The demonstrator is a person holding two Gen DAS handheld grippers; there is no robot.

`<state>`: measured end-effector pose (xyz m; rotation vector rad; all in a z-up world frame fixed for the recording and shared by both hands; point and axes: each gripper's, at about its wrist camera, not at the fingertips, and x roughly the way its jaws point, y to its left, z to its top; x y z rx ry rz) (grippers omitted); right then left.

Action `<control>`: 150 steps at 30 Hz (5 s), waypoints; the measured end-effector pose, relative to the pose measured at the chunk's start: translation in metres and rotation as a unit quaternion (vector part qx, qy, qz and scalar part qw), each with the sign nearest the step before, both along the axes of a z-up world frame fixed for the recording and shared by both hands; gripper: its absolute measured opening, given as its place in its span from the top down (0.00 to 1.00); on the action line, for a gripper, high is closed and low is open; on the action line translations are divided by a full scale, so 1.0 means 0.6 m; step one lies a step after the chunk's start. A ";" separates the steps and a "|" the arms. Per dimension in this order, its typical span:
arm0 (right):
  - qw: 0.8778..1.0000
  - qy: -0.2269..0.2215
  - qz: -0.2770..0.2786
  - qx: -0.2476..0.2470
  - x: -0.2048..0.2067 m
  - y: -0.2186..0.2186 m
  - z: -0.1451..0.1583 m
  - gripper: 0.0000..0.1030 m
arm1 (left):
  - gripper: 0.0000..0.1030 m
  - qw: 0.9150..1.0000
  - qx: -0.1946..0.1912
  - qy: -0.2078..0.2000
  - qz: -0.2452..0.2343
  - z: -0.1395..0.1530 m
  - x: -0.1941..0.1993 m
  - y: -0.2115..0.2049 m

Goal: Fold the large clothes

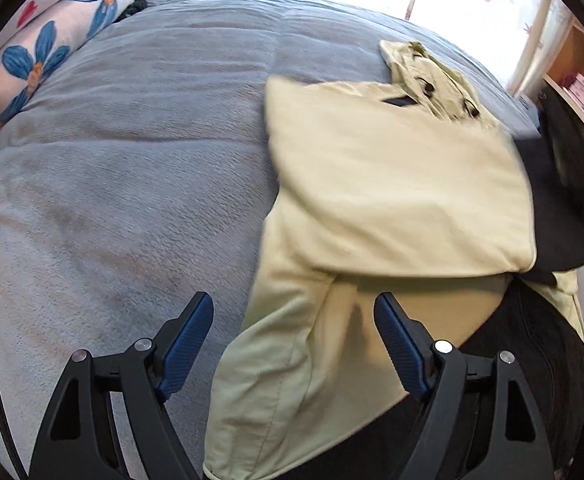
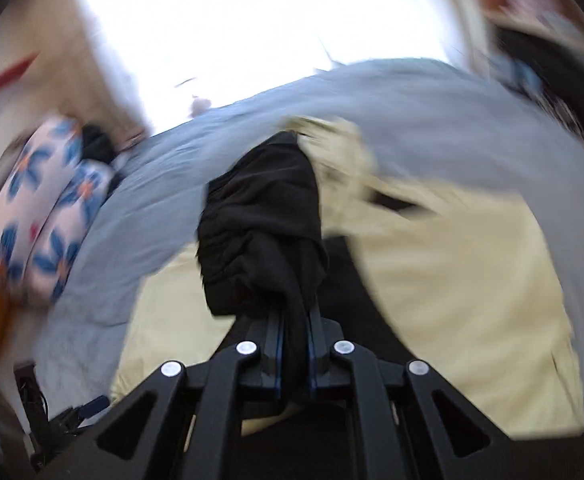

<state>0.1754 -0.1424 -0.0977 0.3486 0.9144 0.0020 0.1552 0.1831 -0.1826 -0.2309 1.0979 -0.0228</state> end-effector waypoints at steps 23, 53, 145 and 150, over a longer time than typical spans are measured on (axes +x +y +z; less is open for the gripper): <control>0.977 0.083 0.100 -0.169 0.094 0.072 -0.071 0.40 | 0.21 0.995 0.001 0.091 -0.030 -0.049 0.194 -0.025; 0.996 0.086 0.007 0.012 0.075 -0.177 -0.042 0.42 | 0.40 1.000 0.007 0.021 -0.017 0.000 0.189 0.028; 0.997 -0.063 0.040 -0.023 -0.281 -0.075 0.103 0.58 | 0.37 0.992 0.057 -0.106 0.030 0.235 -0.211 -0.053; 0.997 -0.067 0.035 -0.030 -0.323 -0.080 0.111 0.58 | 0.37 0.993 0.052 -0.105 0.027 0.241 -0.255 -0.059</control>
